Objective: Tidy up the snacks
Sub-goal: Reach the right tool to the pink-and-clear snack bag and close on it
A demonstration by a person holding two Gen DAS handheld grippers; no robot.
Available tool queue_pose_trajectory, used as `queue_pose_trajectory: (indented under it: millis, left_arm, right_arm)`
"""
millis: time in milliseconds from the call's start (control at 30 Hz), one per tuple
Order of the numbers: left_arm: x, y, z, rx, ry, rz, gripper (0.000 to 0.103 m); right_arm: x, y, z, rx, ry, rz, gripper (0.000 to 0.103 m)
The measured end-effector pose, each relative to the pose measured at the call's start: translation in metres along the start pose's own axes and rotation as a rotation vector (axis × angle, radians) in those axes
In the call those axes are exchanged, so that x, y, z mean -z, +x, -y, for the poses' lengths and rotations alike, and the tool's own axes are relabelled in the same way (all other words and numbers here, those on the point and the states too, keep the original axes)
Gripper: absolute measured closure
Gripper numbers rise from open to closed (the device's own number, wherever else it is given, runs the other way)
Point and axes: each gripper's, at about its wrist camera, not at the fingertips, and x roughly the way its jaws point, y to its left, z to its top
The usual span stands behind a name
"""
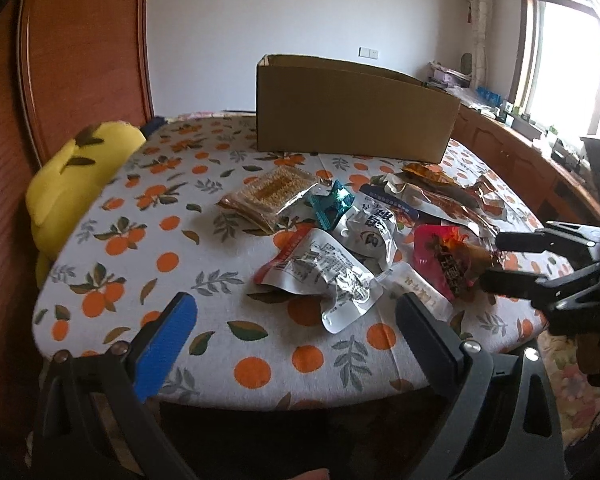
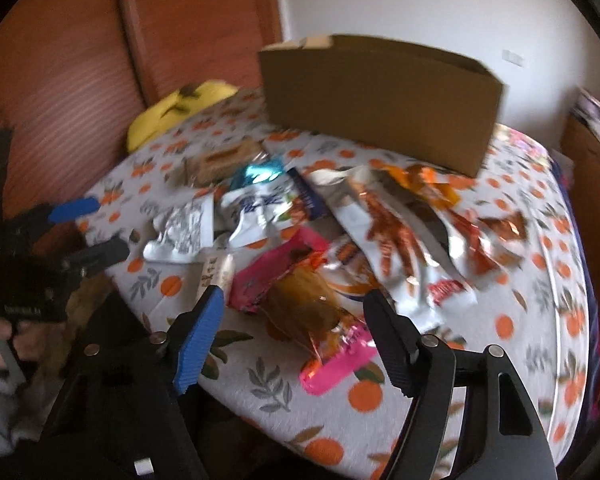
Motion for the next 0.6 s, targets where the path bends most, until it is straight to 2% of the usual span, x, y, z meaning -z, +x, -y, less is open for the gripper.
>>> queue_pose_trajectory:
  millis: [133,267,433,500,567,600]
  left_arm:
    - [-0.004,0.001,-0.005,0.000,-0.010,0.006,0.004]
    - [-0.006,0.003,-0.011,0.014,-0.027,0.000,0.004]
    - [-0.009,0.007,-0.011,0.048,-0.044,-0.019,0.004]
    - [-0.011,0.011,-0.010,0.056,-0.049,-0.026,0.004]
    - [-0.014,0.015,-0.010,0.065,-0.057,-0.033,0.005]
    - [-0.015,0.018,-0.011,0.075,-0.065,-0.039,0.005]
  right_arm:
    - [-0.005,0.012,0.002,0.015,-0.050,-0.059,0.040]
    - [-0.006,0.017,0.005,-0.014,-0.091,-0.108,0.040]
    - [-0.001,0.029,0.002,0.003,-0.134,-0.153,0.041]
    - [0.001,0.036,0.002,0.030,-0.137,-0.156,0.044]
    - [0.003,0.036,0.006,0.021,-0.111,-0.134,0.047]
    - [0.003,0.035,0.008,0.022,-0.093,-0.120,0.053]
